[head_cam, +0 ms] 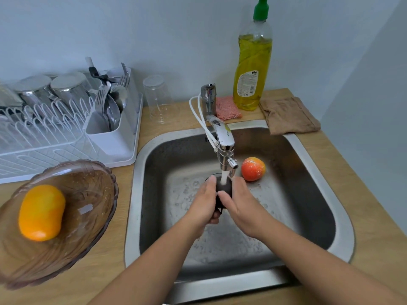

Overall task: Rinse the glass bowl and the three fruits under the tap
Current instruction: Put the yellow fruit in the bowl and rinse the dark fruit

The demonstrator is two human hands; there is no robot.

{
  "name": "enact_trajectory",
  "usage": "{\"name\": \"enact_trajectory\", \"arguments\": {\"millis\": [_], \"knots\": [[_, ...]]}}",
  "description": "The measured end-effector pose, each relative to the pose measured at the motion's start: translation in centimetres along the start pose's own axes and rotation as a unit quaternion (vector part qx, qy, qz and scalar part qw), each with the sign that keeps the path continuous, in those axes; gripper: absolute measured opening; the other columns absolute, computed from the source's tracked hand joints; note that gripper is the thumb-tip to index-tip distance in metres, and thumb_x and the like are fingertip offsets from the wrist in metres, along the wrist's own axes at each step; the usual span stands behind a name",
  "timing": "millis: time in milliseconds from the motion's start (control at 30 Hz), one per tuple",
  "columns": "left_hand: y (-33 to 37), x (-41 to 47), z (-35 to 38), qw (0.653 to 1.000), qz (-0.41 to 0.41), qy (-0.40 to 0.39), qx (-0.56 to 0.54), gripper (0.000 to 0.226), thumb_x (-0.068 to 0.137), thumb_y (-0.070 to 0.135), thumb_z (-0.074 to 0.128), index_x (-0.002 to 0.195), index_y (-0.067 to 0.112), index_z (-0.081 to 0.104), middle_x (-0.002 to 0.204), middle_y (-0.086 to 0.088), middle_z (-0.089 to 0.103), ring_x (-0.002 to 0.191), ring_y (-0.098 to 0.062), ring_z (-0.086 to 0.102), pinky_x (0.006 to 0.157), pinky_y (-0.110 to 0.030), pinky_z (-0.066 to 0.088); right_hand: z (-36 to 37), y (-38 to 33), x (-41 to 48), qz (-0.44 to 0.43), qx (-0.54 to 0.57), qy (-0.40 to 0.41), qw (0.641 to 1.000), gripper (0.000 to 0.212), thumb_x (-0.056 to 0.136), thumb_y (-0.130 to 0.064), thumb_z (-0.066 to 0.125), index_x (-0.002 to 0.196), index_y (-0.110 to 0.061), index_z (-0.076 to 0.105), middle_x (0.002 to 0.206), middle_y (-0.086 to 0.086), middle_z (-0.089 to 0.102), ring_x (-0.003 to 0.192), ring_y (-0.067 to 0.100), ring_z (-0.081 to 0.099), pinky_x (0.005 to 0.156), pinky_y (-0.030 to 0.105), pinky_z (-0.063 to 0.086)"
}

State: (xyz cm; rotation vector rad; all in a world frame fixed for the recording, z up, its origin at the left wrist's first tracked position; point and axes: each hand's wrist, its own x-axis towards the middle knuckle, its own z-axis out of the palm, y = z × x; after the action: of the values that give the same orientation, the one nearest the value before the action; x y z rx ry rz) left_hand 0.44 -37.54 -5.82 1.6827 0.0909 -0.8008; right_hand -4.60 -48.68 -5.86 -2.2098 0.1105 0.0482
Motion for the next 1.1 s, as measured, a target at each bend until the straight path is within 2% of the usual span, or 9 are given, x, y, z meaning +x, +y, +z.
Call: {"name": "enact_trajectory", "arguments": {"millis": [100, 200, 433, 500, 567, 633, 833, 967, 1100], "knots": [[-1.8, -0.6, 0.6, 0.976, 0.197, 0.016, 0.089, 0.019, 0.098, 0.044, 0.037, 0.114, 0.033, 0.041, 0.101, 0.002, 0.056, 0.083, -0.007, 0.056, 0.072, -0.023, 0.044, -0.3, 0.1, 0.3, 0.071, 0.136, 0.053, 0.987, 0.013, 0.1, -0.032, 0.034, 0.106, -0.022, 0.04, 0.101, 0.005, 0.056, 0.083, 0.015, 0.057, 0.071, 0.033, 0.048], [-3.5, -0.6, 0.8, 0.95, 0.282, 0.017, 0.133, 0.035, 0.087, 0.043, 0.045, 0.12, 0.042, 0.032, 0.12, 0.004, 0.048, 0.11, -0.01, 0.05, 0.093, -0.021, 0.042, -0.5, 0.0, 0.5, 0.201, 0.235, 0.024, 0.951, 0.027, 0.101, -0.041, 0.025, 0.104, -0.018, 0.038, 0.08, 0.013, 0.056, 0.052, 0.019, 0.053, 0.044, 0.029, 0.042], [-0.7, -0.3, 1.4, 0.997, 0.066, 0.012, -0.037, 0.012, 0.098, 0.043, 0.039, 0.108, 0.039, 0.043, 0.086, 0.0, 0.052, 0.061, -0.01, 0.048, 0.049, -0.023, 0.036, 0.2, 1.2, -0.3, 0.01, 0.076, 0.038, 0.996, 0.02, 0.1, -0.033, 0.03, 0.118, -0.03, 0.039, 0.107, -0.004, 0.056, 0.092, 0.007, 0.056, 0.074, 0.022, 0.042], [-0.8, -1.0, 1.7, 0.991, 0.128, 0.03, -0.017, 0.006, 0.098, 0.04, 0.04, 0.103, 0.04, 0.043, 0.087, 0.003, 0.053, 0.066, -0.011, 0.052, 0.054, -0.022, 0.04, 0.2, 0.9, 0.2, 0.098, 0.165, 0.056, 0.98, 0.02, 0.1, -0.035, 0.03, 0.104, -0.025, 0.047, 0.088, 0.0, 0.058, 0.07, 0.01, 0.054, 0.059, 0.024, 0.041], [-2.0, -1.3, 1.8, 0.966, 0.237, 0.036, 0.099, 0.018, 0.094, 0.04, 0.043, 0.112, 0.039, 0.041, 0.104, 0.004, 0.052, 0.088, -0.009, 0.053, 0.073, -0.02, 0.044, -0.5, 0.3, 1.0, 0.27, 0.301, 0.025, 0.914, 0.032, 0.097, -0.04, 0.032, 0.088, -0.018, 0.055, 0.068, 0.007, 0.056, 0.051, 0.018, 0.048, 0.044, 0.024, 0.035], [-2.8, -1.4, 1.8, 0.945, 0.282, 0.024, 0.165, 0.034, 0.088, 0.041, 0.043, 0.121, 0.035, 0.038, 0.118, 0.005, 0.046, 0.104, 0.004, 0.045, 0.084, -0.012, 0.038, -1.0, 0.0, 1.2, 0.347, 0.364, -0.01, 0.864, 0.039, 0.095, -0.042, 0.032, 0.083, -0.015, 0.058, 0.059, 0.01, 0.052, 0.042, 0.02, 0.044, 0.04, 0.02, 0.031], [-0.9, -0.6, 2.4, 0.989, 0.133, 0.035, -0.061, 0.014, 0.098, 0.038, 0.041, 0.111, 0.042, 0.039, 0.119, 0.0, 0.05, 0.105, -0.013, 0.052, 0.091, -0.029, 0.045, 0.4, 0.8, 0.3, 0.115, 0.171, 0.161, 0.965, 0.041, 0.091, -0.045, 0.026, 0.079, -0.015, 0.05, 0.074, 0.01, 0.054, 0.065, 0.022, 0.05, 0.053, 0.038, 0.044], [-1.8, -0.3, 1.5, 0.98, 0.171, 0.046, 0.085, 0.03, 0.091, 0.048, 0.043, 0.12, 0.041, 0.045, 0.124, 0.002, 0.044, 0.115, -0.011, 0.048, 0.105, -0.04, 0.042, -0.1, 0.9, 0.5, 0.207, 0.286, 0.061, 0.934, 0.038, 0.101, -0.038, 0.026, 0.089, -0.017, 0.056, 0.065, 0.012, 0.056, 0.047, 0.019, 0.051, 0.039, 0.025, 0.037], [-3.2, -1.6, 1.1, 0.956, 0.251, -0.001, 0.15, 0.037, 0.09, 0.036, 0.039, 0.123, 0.049, 0.047, 0.124, 0.008, 0.042, 0.114, 0.015, 0.037, 0.098, -0.005, 0.03, -0.3, 0.8, 0.3, 0.296, 0.34, -0.014, 0.892, 0.042, 0.099, -0.048, 0.027, 0.106, -0.019, 0.057, 0.071, 0.015, 0.059, 0.045, 0.021, 0.051, 0.04, 0.023, 0.036]]}}
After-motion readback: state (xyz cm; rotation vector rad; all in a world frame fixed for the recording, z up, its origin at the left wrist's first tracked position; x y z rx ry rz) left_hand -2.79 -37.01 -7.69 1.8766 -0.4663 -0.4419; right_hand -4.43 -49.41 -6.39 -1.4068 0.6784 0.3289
